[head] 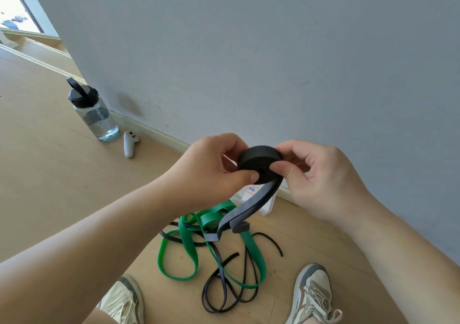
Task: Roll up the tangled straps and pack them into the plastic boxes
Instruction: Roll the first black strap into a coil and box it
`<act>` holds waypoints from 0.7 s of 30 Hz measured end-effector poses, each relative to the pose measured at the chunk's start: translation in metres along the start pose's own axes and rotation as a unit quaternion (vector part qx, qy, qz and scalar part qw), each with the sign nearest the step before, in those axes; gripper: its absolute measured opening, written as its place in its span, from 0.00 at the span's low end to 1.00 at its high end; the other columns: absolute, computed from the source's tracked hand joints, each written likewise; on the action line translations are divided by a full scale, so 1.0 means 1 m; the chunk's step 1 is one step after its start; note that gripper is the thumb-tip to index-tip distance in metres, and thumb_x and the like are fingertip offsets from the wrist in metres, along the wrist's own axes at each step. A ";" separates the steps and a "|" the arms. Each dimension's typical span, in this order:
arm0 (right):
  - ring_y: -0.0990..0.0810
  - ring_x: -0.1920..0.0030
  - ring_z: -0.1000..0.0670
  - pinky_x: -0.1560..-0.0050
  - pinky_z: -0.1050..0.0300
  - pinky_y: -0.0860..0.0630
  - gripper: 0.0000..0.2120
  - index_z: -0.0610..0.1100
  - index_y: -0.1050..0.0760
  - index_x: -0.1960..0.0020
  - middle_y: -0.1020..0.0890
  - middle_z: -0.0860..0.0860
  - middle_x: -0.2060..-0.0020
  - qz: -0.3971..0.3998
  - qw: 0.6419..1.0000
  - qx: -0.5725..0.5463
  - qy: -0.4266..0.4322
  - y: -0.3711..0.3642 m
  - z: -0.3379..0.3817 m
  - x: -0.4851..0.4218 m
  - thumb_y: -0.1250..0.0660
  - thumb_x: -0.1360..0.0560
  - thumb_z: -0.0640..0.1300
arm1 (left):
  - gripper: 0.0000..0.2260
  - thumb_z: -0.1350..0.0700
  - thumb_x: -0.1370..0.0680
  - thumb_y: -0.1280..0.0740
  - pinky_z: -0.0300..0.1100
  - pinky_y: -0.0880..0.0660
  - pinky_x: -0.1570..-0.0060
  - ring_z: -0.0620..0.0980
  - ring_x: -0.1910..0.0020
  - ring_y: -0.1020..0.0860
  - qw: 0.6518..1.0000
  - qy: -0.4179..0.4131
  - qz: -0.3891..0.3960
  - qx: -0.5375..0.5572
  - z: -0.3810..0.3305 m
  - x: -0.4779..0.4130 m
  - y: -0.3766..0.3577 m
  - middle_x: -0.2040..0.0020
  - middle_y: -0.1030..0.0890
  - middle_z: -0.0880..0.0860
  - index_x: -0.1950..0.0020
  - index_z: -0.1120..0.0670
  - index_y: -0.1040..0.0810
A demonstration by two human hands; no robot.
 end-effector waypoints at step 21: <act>0.13 0.51 0.58 0.42 0.58 0.18 0.09 0.51 0.15 0.46 0.11 0.58 0.55 0.004 0.984 -0.169 -0.062 0.006 0.004 -0.004 0.26 0.24 0.41 | 0.10 0.63 0.26 0.23 0.52 0.19 0.41 0.55 0.49 0.13 0.973 0.050 0.002 0.226 0.004 -0.003 0.007 0.48 0.13 0.56 0.47 0.56 0.18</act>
Point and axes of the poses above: each hand's wrist, its own x-axis away from the middle knuckle, its own y-axis out of the back of the hand, z = x × y, the point moved 3 cm from there along -x, towards the middle knuckle
